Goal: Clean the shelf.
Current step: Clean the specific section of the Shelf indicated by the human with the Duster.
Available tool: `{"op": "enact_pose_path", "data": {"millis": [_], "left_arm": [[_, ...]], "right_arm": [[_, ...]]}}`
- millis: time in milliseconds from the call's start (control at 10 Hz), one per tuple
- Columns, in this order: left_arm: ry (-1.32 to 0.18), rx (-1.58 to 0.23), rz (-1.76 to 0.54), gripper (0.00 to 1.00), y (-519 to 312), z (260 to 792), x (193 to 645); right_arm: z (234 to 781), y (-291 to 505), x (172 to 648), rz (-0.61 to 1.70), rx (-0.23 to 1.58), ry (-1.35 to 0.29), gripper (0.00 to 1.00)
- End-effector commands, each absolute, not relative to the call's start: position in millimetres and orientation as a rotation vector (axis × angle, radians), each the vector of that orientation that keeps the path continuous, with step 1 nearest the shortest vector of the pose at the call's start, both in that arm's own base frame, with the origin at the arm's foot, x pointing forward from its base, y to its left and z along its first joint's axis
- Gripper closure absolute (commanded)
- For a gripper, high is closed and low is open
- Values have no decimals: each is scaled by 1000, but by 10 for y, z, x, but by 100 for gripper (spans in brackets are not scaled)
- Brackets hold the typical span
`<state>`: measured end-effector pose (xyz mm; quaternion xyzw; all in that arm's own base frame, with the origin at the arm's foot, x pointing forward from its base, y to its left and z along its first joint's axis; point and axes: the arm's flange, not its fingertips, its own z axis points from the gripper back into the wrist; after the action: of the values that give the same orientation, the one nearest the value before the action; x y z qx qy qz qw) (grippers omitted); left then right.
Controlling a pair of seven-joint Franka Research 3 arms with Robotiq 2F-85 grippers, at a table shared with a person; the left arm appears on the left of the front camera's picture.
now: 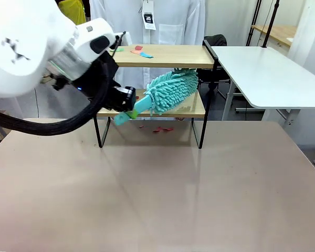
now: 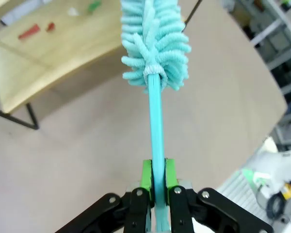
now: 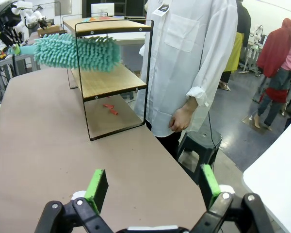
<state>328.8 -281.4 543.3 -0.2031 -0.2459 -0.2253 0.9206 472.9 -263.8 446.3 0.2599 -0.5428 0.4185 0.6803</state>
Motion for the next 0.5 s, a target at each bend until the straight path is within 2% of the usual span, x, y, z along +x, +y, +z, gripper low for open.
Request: {"op": "enact_pose_path", "data": {"millis": [0,400], "left_arm": [[-563,-440,-392,87,-3117,5314,3415],[-549,-391,-319,87,-3500,5094,3665]], "right_arm": [[4488,-2633,4735,941,577,-1221,0],[4488,-2633,4735,941,577,-1221,0]]}}
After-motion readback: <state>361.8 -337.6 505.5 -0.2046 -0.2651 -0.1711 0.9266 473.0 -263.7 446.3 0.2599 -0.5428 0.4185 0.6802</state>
